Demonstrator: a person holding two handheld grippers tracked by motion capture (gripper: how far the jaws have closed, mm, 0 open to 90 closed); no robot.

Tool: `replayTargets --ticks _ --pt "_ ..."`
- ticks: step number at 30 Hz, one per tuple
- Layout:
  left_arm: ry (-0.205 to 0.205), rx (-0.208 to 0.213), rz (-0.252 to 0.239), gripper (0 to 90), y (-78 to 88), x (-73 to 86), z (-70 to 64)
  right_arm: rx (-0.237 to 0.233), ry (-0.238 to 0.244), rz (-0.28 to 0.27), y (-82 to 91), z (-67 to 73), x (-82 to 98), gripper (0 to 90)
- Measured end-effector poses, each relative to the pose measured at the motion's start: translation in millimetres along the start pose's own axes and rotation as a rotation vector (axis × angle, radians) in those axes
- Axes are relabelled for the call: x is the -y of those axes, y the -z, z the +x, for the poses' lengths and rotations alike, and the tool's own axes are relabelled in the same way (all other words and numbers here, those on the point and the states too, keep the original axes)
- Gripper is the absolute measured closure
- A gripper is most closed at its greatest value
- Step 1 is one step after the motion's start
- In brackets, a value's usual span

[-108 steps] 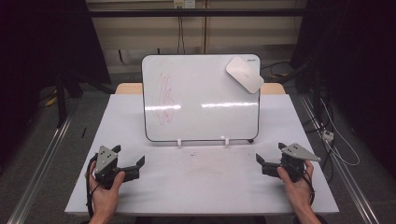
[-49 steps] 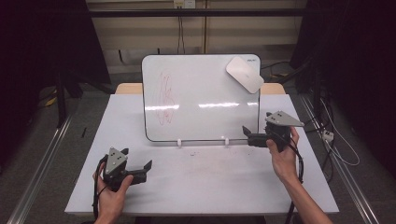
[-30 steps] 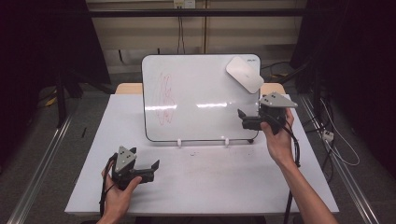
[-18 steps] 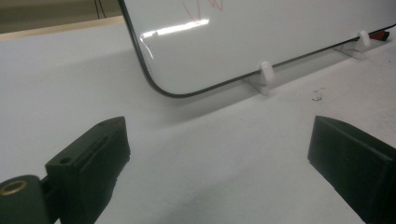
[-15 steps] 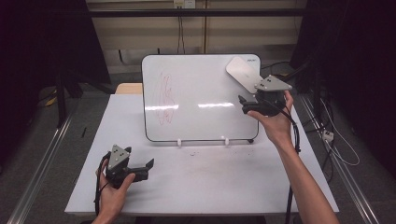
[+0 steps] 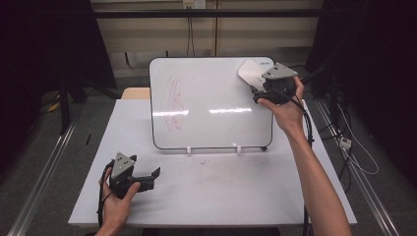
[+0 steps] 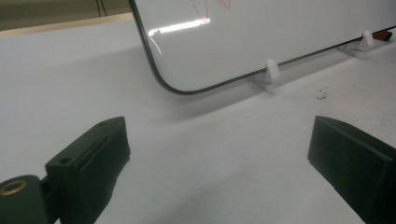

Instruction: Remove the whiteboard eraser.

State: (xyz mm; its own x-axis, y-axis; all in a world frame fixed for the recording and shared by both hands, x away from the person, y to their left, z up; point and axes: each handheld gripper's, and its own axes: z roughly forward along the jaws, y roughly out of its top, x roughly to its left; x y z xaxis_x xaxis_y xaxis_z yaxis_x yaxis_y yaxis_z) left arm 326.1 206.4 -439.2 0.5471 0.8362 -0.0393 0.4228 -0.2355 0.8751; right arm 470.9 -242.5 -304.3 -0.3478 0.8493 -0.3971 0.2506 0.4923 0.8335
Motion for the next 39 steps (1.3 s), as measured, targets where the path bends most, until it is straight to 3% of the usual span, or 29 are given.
replayTargets --ticks 12,16,24,28,34,39 --pt "0.002 0.002 0.006 5.2 -1.9 0.4 0.3 -0.016 0.039 0.035 -18.1 1.5 -3.4 26.0" --pt "0.003 0.002 0.006 5.2 -1.5 0.4 1.3 0.006 0.070 0.043 -22.7 5.0 -3.8 26.5" --pt "0.006 0.001 0.004 5.2 -0.8 1.0 1.6 0.015 0.083 0.048 -23.7 5.7 -2.9 27.3" --pt "0.002 0.000 0.005 5.2 0.1 0.8 1.8 0.007 0.104 0.078 -22.8 6.8 -3.6 31.0" --pt "0.004 0.000 0.003 5.2 0.1 0.7 2.0 -0.013 0.095 0.081 -20.8 4.3 -4.3 31.5" --pt "0.005 0.000 0.005 5.2 0.1 0.8 2.5 -0.036 0.031 0.076 -19.0 0.0 -4.4 31.7"
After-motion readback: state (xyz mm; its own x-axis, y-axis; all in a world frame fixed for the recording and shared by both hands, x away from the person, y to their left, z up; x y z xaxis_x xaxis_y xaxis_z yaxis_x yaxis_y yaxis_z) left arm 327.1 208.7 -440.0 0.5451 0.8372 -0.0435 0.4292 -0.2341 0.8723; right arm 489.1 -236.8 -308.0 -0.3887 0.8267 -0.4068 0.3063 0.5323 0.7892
